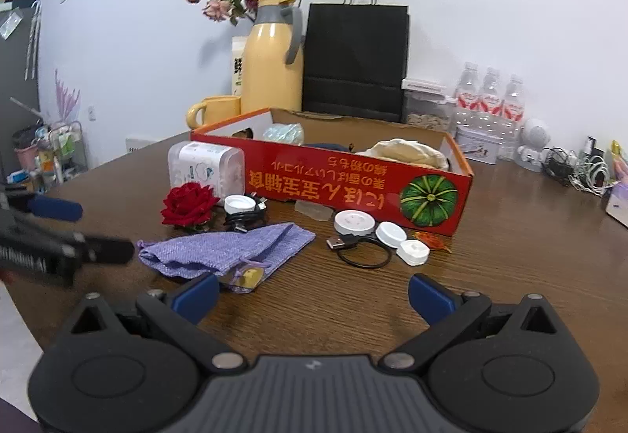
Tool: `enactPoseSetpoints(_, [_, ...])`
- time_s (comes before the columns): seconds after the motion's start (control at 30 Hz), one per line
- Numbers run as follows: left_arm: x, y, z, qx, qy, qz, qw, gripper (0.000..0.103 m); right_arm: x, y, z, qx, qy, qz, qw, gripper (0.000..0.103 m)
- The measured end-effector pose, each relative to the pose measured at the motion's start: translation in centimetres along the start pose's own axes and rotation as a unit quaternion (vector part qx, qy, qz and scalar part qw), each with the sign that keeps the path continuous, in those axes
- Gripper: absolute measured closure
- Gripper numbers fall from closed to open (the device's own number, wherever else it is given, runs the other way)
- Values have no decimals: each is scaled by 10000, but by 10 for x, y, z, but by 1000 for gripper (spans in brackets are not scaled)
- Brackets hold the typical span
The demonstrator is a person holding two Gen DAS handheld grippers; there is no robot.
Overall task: Organize objects
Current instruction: 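Grasp the purple drawstring bag with the left tool while the right tool grasps the yellow soap bar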
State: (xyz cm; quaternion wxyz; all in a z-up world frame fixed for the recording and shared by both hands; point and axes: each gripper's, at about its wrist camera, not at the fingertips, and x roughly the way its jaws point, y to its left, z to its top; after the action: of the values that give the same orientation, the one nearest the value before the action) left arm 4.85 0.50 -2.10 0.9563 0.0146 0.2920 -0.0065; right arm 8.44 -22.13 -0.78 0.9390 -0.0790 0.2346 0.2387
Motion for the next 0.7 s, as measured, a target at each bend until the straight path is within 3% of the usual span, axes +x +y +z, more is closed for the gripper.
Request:
enactPoseSetpoints(0.27, [28,-32,0,687,64,-226,9974,0,-2,-14,0,267,-29,-162,9995,0])
enactPoseSetpoints(0.43, [48,-41,2,970,-56,-180,9951,1,1,-16,-3,340,-6,-143,9993,0])
enactPoseSetpoints(0.57, [49,-35,7,815,-92,-510,9953,32,2,-19,-4,383,1,-146,9992,0])
enactPoseSetpoints(0.7, [50,-28,9,629,-123,-734,9952,51,3,-21,-6,436,8,-165,9989,0])
